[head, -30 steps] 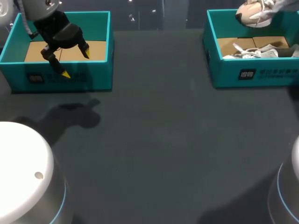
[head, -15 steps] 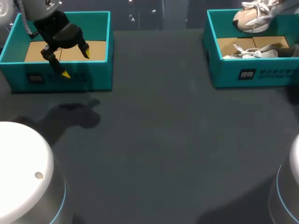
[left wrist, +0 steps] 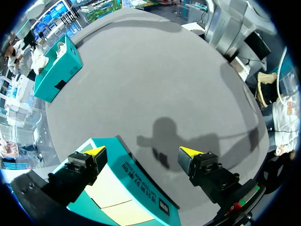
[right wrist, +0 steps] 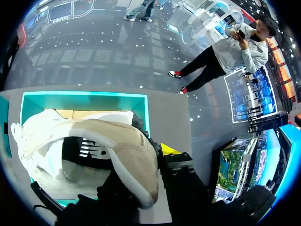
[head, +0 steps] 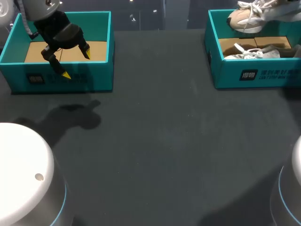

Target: Take the shoe out of the shoebox, open the shoe tongue, remove and reinsert the insole, then place the shoe into the shoebox

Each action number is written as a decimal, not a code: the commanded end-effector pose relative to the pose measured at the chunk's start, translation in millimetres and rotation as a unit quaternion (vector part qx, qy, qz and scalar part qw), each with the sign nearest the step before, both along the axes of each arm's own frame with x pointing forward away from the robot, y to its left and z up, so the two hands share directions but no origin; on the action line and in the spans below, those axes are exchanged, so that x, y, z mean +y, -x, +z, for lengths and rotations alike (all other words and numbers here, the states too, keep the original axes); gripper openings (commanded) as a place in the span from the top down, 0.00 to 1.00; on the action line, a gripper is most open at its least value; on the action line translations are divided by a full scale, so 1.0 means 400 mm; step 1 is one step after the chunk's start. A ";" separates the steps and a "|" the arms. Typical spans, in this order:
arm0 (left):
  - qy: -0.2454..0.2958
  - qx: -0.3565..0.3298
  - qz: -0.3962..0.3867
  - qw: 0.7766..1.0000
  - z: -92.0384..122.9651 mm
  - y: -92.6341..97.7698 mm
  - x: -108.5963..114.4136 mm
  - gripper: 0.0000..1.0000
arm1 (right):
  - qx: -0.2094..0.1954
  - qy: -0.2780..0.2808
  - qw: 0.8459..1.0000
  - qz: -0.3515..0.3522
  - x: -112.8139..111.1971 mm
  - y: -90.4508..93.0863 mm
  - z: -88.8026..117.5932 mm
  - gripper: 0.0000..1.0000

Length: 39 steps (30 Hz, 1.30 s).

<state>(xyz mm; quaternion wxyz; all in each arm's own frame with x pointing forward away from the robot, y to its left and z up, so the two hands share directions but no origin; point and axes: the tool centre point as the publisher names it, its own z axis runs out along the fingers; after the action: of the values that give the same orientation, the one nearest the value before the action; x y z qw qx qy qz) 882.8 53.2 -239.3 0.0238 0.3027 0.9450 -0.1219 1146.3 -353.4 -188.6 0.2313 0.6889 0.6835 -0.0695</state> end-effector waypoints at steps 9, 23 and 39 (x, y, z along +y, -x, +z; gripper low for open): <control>-0.001 0.000 0.000 1.000 0.001 0.001 0.001 0.00 | -0.019 0.024 0.998 -0.064 0.014 0.006 -0.011 1.00; -0.001 0.000 0.000 1.000 0.001 0.001 0.001 0.00 | -0.012 0.036 0.997 -0.062 0.028 0.007 -0.047 1.00; -0.001 0.000 0.000 1.000 0.001 0.001 0.001 0.00 | -0.004 0.036 0.995 -0.094 0.040 -0.001 -0.098 1.00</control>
<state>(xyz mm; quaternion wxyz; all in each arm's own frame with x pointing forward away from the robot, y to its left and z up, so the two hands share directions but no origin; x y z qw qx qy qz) 882.8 53.2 -239.3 0.0238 0.3026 0.9450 -0.1219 1141.3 -338.3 -226.6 0.2538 0.7393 0.6144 -0.1074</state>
